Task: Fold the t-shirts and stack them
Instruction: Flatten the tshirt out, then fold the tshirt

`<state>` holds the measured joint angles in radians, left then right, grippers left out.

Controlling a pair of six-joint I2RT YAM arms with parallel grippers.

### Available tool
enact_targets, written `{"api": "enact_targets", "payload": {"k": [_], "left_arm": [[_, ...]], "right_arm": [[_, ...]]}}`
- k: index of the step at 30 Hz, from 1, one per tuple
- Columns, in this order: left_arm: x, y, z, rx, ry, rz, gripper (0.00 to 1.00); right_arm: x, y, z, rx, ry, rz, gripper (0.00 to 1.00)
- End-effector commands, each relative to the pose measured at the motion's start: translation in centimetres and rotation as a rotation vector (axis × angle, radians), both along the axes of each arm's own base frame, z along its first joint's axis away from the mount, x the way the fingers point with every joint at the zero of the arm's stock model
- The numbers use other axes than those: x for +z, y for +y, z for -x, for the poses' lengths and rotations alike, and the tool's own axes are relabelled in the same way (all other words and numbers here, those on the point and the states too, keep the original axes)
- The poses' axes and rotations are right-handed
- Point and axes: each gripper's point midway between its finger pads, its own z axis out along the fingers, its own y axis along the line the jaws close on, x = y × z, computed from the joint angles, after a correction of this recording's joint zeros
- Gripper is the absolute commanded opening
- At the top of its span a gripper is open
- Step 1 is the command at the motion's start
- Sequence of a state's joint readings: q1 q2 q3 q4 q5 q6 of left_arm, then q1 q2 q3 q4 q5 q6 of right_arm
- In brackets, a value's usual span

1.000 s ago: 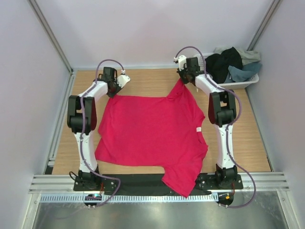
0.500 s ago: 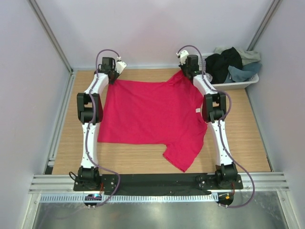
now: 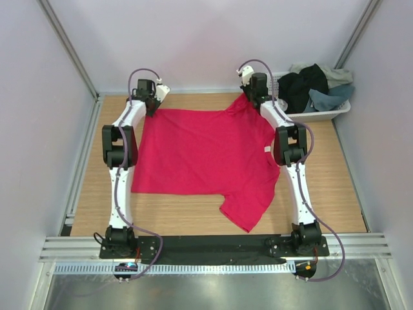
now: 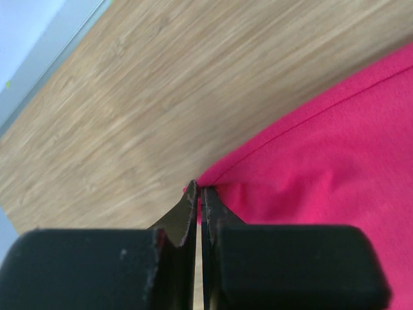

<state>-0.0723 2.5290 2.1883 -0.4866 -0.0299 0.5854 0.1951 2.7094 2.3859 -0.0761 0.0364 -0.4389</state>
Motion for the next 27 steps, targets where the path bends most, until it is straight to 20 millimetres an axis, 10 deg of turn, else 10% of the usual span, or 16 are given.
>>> {"api": "enact_targets", "payload": {"k": [1,10,27], "left_arm": [[7.7,0.3,-0.2,0.033,-0.134,0.034,0.00],[10.1,0.5,2.5,0.044,-0.152,0.075,0.00],[10.7,1.0,9.3,0.001,-0.096,0.074,0.00]], "right_arm": [[13.3,0.3,0.6,0.001,-0.206,-0.045,0.01],[16.4,0.0,4.9,0.008,-0.149,-0.047,0.01],[12.7,2.1,13.3,0.059,0.052,-0.028,0.01]]}}
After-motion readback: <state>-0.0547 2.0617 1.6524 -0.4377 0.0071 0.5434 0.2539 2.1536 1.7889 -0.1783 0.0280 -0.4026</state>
